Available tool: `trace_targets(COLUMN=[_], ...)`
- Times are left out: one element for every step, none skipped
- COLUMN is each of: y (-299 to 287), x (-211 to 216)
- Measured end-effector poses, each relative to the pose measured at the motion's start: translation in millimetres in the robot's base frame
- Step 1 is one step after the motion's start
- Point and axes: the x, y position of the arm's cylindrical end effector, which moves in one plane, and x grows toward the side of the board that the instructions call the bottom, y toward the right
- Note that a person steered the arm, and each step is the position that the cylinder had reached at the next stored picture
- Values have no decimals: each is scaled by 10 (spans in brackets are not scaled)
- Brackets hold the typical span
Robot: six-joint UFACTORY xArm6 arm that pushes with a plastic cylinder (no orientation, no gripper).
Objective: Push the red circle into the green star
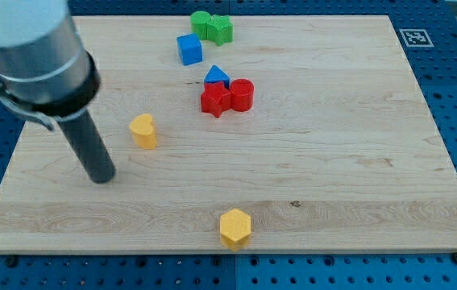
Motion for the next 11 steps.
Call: trace_targets(y=[331,603,642,642,642,710,1122,1476,1704,1755,1755], x=[-2,-190,-482,-538,-448,-119,29,20,-133,-373,-644])
